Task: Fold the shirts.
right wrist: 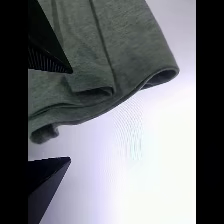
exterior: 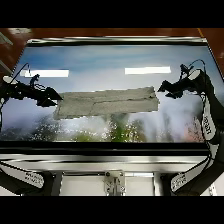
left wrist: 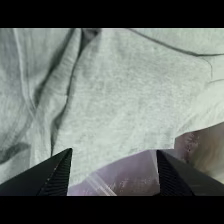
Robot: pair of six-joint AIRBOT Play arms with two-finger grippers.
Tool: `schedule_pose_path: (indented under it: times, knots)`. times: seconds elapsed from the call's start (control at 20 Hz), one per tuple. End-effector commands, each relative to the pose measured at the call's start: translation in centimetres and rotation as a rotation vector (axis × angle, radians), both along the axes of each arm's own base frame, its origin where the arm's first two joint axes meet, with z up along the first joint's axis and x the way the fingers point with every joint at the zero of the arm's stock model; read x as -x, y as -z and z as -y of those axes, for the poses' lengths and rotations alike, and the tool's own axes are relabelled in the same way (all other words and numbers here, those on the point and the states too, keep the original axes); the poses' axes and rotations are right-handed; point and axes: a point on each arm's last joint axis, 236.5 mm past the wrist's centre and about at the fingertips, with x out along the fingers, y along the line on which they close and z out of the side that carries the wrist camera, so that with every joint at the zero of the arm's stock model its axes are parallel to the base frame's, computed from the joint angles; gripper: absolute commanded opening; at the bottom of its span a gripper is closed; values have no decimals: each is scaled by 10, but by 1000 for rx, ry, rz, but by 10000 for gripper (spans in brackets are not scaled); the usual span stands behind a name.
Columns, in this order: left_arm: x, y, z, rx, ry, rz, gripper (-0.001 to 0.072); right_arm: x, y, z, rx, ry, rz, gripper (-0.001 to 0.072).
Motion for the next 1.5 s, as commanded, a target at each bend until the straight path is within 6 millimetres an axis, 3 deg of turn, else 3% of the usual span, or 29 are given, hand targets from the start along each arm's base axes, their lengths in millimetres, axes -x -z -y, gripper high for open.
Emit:
schedule_pose_path:
  times: [0.0,0.25,0.3,0.35,0.4,0.45,0.5,0.55,0.65,0.75,0.85,0.95,1.05,1.25,1.45]
  knots:
    - [3,-21,6,28,14,23,590,9,14,-25,-222,17,-73,666]
    - [2,-44,10,20,23,79,590,12,45,-55,-267,28,-149,664]
    - [2,-49,12,21,24,89,591,14,49,-58,-269,38,-169,579]
    - [1,-53,15,29,27,101,590,14,51,-60,-268,41,-175,400]
    - [0,-58,20,43,33,118,590,13,49,-62,-268,37,-168,164]
    - [-2,-63,26,65,37,130,585,12,42,-63,-265,23,-151,66]
    - [-5,-66,34,85,36,141,465,9,29,-62,-250,-13,-107,62]
    - [-10,-69,44,99,37,159,298,5,9,-62,-235,-44,-54,62]
    - [-23,-71,72,101,51,210,56,0,-43,-61,-210,-77,54,61]
    - [-32,-60,119,86,97,246,34,6,-103,-64,-194,-109,147,61]
    - [-28,-40,184,80,175,254,34,27,-156,-70,-186,-143,196,61]
    - [-19,-27,254,137,210,261,33,57,-199,-78,-194,-166,206,62]
    - [-13,-28,311,225,194,281,33,83,-235,-88,-192,-190,228,61]
    - [19,-30,402,434,184,240,33,128,-290,-98,-167,-185,288,62]
    - [57,-20,477,574,186,148,33,153,-319,-108,-171,-180,328,62]
